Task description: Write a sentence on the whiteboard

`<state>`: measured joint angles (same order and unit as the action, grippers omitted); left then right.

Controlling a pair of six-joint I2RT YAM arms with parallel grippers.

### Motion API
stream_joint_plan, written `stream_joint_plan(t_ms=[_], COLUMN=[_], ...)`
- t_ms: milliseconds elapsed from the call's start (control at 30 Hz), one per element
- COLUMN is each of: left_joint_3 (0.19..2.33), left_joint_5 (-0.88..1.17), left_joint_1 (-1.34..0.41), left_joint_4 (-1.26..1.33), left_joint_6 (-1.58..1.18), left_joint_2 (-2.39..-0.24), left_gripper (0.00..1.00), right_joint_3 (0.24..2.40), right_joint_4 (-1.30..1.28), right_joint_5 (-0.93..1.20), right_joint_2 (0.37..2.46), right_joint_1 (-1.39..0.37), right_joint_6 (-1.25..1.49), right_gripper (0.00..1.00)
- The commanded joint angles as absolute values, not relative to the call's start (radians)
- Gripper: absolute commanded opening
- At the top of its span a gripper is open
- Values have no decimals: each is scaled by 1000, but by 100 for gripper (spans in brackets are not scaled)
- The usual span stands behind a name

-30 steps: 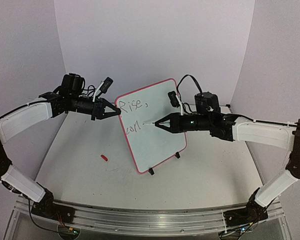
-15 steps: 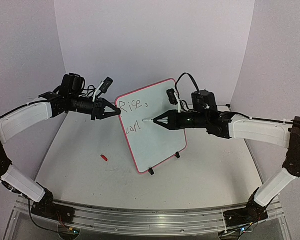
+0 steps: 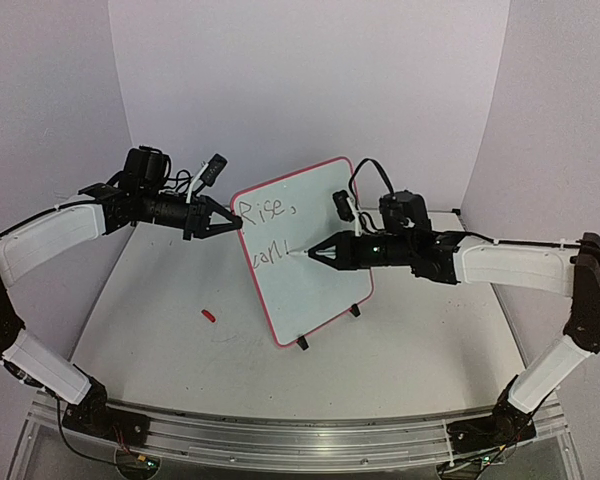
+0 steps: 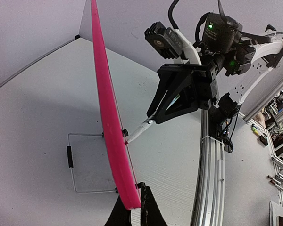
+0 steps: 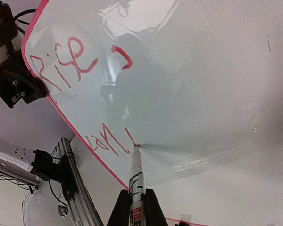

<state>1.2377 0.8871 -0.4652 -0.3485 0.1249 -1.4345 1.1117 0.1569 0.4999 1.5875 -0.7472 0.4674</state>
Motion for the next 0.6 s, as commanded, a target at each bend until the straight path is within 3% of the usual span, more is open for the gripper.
stream_joint_plan(t_ms=[0, 567], left_joint_3=[1220, 1221], left_joint_5=[886, 884], left_joint_1=[-506, -509], left_joint_4=[-481, -481], left_joint_6=[181, 183], left_joint_2=[-1477, -1482], left_gripper=[0, 0], right_joint_3=[1055, 1097], right_joint_4=[163, 209], right_joint_5=[474, 557], right_joint_2=[1567, 1502], right_joint_1=[-749, -749], right_joint_6=[496, 510], right_gripper=[0, 0])
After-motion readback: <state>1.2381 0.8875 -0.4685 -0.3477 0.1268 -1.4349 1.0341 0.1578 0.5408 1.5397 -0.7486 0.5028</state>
